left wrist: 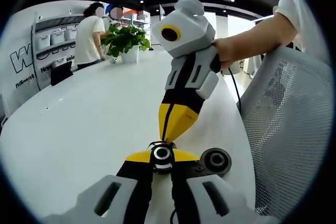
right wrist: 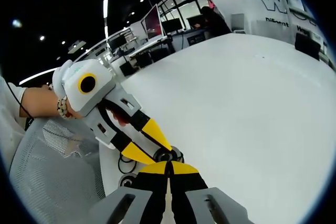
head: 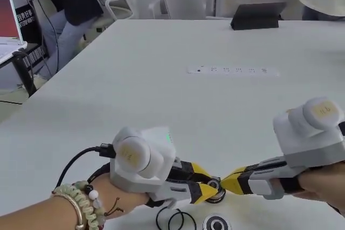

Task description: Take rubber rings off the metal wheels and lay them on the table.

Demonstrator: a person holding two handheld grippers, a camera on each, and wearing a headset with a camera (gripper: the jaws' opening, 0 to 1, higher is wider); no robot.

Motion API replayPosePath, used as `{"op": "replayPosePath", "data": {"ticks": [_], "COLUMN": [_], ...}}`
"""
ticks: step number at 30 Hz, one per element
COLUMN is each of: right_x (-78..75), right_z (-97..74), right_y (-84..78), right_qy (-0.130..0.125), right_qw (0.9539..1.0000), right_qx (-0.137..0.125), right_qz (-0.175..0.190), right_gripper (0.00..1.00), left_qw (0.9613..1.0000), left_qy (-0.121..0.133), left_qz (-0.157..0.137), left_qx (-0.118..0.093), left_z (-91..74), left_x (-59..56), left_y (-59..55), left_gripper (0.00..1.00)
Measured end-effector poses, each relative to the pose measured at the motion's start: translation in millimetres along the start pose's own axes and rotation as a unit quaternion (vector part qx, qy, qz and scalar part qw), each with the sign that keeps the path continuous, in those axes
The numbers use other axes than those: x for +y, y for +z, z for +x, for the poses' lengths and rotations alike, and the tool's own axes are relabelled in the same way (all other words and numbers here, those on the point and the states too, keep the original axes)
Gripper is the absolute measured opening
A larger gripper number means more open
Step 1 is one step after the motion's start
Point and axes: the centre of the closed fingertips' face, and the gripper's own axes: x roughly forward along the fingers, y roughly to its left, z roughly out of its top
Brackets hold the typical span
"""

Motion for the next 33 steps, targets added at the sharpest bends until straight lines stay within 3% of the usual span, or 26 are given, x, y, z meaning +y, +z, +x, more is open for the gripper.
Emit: {"op": "replayPosePath", "data": {"ticks": [13,15,19,28,33], "right_x": [9.1,16.4,7.7,2.1,-1.9], "right_z": [3.6,3.2,2.6,4.5,4.1], "right_y": [4.7,13.8,9.4,2.6,2.4], "right_qy": [0.011,0.033,0.007,-0.008,-0.015], "right_qw": [0.9997,0.9990,0.9996,0.9998,0.9998], "right_qx": [-0.004,-0.031,-0.014,0.002,-0.002], "right_qz": [-0.022,-0.004,-0.022,-0.015,-0.011], "right_gripper": [0.00,0.00,0.00,0.00,0.00], "left_qw": [1.0000,1.0000,1.0000,0.9999,0.9999], "left_qy": [0.000,0.000,0.001,0.004,0.006], "left_qz": [-0.002,-0.003,-0.003,-0.010,-0.014], "left_qx": [-0.001,-0.002,-0.001,0.001,0.005], "left_z": [-0.1,0.0,0.1,0.5,0.9], "left_x": [-0.2,-0.1,0.0,0.9,1.7], "left_y": [-0.2,-0.2,-0.3,-0.1,0.0], "left_gripper": [0.07,0.07,0.07,0.07,0.07]}}
